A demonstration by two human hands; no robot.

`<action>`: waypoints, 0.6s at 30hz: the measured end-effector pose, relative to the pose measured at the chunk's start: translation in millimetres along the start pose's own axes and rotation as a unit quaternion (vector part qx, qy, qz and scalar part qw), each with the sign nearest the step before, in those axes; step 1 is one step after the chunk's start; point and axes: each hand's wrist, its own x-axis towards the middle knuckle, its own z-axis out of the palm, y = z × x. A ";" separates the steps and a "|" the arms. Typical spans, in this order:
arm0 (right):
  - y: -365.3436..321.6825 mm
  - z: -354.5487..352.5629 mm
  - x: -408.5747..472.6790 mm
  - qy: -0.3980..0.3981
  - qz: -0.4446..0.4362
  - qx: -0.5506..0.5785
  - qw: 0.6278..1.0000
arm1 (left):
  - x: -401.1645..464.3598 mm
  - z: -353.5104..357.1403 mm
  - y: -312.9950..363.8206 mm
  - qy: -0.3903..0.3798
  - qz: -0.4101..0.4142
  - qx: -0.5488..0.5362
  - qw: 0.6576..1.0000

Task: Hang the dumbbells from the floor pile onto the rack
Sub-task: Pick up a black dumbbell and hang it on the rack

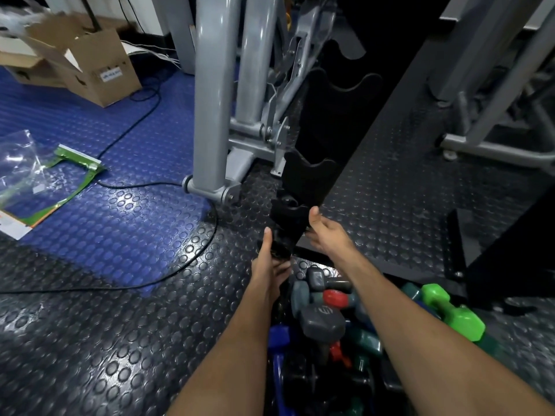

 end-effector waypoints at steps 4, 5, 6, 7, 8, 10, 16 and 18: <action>1.7 -3.0 -6.8 -0.010 -0.007 -0.027 1.000 | -16.4 4.6 4.0 -0.016 0.000 0.016 1.000; 3.2 -4.4 -7.3 -0.016 -0.008 -0.039 0.999 | -18.3 4.6 4.8 -0.021 0.000 0.022 1.000; 3.7 -6.2 -8.3 -0.021 -0.010 -0.049 0.999 | -19.9 3.6 4.6 -0.028 0.000 0.025 0.999; 2.4 -8.0 -10.7 -0.022 -0.012 -0.055 0.998 | -23.7 2.2 4.8 -0.032 0.000 0.030 0.999; 1.8 -9.8 -12.7 -0.021 -0.012 -0.061 0.998 | -26.4 0.4 3.6 -0.034 0.002 0.031 0.999; -0.3 -12.8 -16.9 -0.019 -0.006 -0.080 0.997 | -34.2 -4.8 0.9 -0.033 0.004 0.037 0.999; 5.6 -25.3 -31.3 -0.035 0.046 -0.222 0.973 | -68.1 -12.8 -8.7 -0.012 0.012 0.152 0.988; 12.7 -33.0 -36.2 -0.041 0.067 -0.272 0.959 | -81.5 -10.0 -13.7 -0.010 0.039 0.214 0.976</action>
